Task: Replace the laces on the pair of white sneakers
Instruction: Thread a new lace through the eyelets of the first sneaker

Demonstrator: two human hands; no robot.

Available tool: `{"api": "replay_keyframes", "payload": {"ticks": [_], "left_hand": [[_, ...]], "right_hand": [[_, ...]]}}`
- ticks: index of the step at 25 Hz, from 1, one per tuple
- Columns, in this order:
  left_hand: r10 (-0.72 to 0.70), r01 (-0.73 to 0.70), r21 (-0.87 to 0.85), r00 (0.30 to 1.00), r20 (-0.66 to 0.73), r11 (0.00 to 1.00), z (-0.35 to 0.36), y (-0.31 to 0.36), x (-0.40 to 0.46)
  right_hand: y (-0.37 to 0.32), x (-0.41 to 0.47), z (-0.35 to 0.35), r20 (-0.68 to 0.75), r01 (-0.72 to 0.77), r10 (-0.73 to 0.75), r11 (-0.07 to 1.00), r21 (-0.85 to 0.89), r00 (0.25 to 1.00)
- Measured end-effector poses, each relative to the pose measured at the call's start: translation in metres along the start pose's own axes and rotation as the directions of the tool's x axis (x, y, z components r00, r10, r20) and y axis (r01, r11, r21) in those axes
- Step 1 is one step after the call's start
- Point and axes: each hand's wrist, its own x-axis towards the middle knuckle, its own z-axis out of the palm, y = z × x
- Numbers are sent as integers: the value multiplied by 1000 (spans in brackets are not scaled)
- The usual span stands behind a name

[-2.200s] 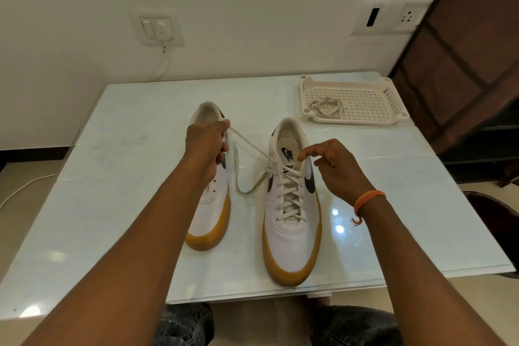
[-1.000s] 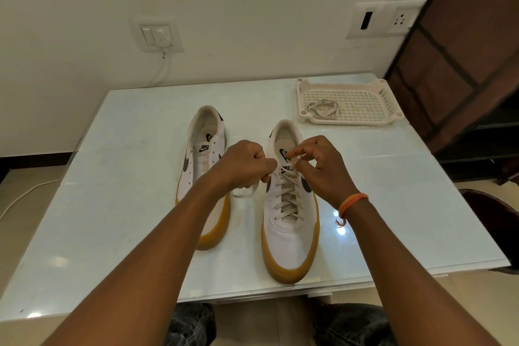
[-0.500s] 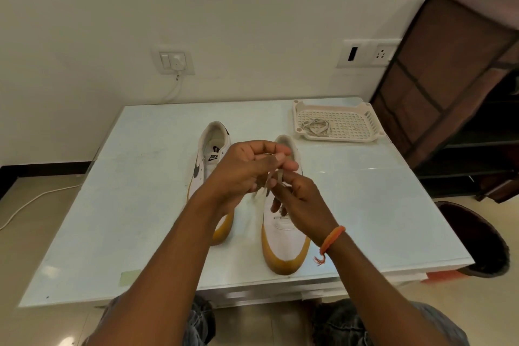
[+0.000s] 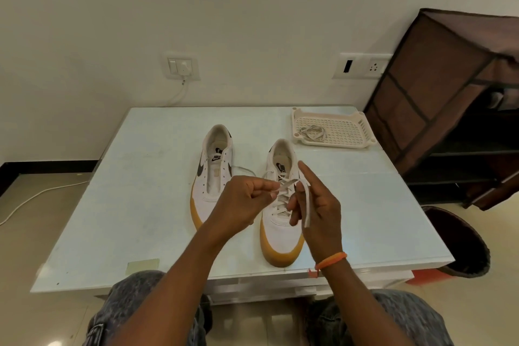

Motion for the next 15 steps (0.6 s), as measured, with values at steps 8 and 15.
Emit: {"api": "replay_keyframes", "payload": {"ticks": [8, 15], "left_hand": [[-47, 23, 449, 998, 41, 893, 22, -16, 25], [-207, 107, 499, 967, 149, 860, 20, -16, 27]], "right_hand": [[12, 27, -8, 286, -430, 340, 826, 365, 896], [23, 44, -18, 357, -564, 441, 574, 593, 823]]}}
